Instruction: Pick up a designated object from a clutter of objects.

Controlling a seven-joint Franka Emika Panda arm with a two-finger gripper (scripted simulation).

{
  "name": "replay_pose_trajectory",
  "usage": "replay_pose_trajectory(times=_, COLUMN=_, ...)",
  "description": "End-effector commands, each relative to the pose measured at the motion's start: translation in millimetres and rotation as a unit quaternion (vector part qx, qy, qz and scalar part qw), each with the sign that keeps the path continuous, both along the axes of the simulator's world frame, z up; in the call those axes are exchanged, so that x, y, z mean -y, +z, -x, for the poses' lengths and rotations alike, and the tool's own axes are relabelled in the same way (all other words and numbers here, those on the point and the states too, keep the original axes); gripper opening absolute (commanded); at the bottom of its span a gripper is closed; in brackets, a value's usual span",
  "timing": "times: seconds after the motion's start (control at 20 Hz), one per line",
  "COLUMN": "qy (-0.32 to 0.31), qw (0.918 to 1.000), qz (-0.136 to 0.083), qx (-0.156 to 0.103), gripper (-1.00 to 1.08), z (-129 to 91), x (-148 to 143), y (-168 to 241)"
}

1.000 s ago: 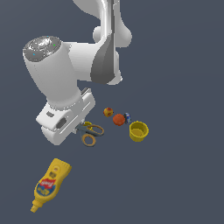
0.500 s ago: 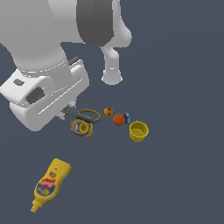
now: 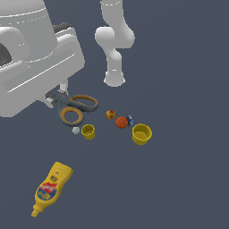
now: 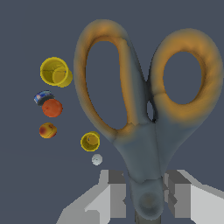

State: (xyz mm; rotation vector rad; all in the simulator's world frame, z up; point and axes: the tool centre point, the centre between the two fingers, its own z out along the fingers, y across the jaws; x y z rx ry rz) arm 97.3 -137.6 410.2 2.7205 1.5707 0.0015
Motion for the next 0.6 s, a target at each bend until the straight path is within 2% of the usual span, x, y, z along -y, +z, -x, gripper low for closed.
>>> replay_pose_trajectory(times=0.0, qy=0.0, qw=1.0, qz=0.0, qx=0.0, gripper=-1.0, z=-2, x=1, y=11)
replay_pose_trajectory(times=0.55, qy=0.0, qw=1.0, qz=0.0, qx=0.0, gripper=-1.0, z=-6, x=2, y=28)
